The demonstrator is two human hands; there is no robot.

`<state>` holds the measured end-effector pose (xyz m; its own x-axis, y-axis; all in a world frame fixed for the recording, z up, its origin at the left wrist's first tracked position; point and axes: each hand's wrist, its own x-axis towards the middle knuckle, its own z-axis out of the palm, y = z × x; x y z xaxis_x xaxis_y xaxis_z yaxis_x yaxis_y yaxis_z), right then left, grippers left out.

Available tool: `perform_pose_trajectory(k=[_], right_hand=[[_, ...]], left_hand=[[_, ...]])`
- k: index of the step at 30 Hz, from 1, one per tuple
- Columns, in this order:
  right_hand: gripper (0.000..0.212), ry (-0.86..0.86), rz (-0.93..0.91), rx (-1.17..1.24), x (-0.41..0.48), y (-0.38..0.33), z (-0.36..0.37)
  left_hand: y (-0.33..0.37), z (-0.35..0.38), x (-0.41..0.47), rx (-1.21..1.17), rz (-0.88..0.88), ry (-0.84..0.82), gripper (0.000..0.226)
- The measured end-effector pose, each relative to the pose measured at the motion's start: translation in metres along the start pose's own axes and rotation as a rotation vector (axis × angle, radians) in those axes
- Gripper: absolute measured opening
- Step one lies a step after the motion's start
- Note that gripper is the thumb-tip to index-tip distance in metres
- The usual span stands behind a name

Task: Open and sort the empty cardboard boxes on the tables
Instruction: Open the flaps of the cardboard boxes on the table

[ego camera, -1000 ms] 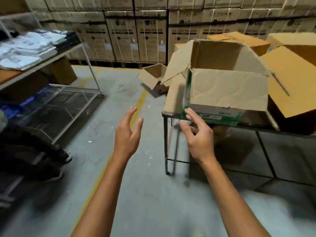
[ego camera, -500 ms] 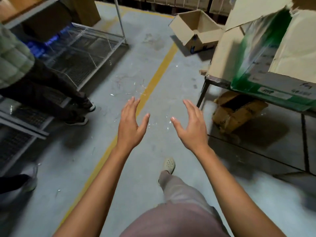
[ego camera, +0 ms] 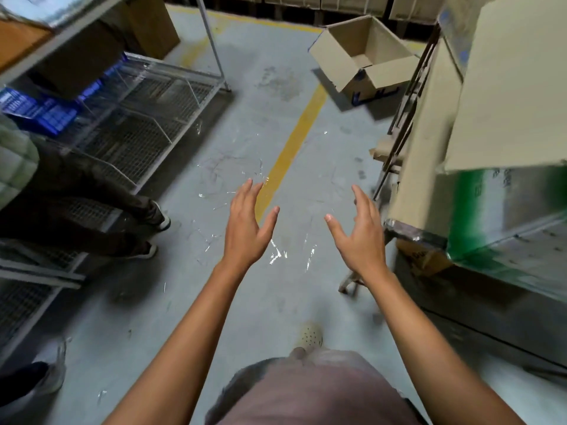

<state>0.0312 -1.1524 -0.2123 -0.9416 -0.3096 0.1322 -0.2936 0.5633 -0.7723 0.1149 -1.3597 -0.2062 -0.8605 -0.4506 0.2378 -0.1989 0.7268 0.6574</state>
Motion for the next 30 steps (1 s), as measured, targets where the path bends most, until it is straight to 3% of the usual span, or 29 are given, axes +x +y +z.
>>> perform_pose_trajectory(k=[11, 24, 30], right_hand=[[0.074, 0.165, 0.041, 0.017, 0.115, 0.014, -0.016], [0.074, 0.415, 0.208, 0.058, 0.256, 0.026, 0.007], [0.079, 0.561, 0.31, 0.076, 0.346, 0.019, 0.007]], left_hand=[[0.031, 0.056, 0.147, -0.08, 0.125, -0.059, 0.055], [0.043, 0.138, 0.355, -0.169, 0.355, -0.298, 0.055], [0.071, 0.163, 0.464, -0.162, 0.546, -0.403, 0.057]])
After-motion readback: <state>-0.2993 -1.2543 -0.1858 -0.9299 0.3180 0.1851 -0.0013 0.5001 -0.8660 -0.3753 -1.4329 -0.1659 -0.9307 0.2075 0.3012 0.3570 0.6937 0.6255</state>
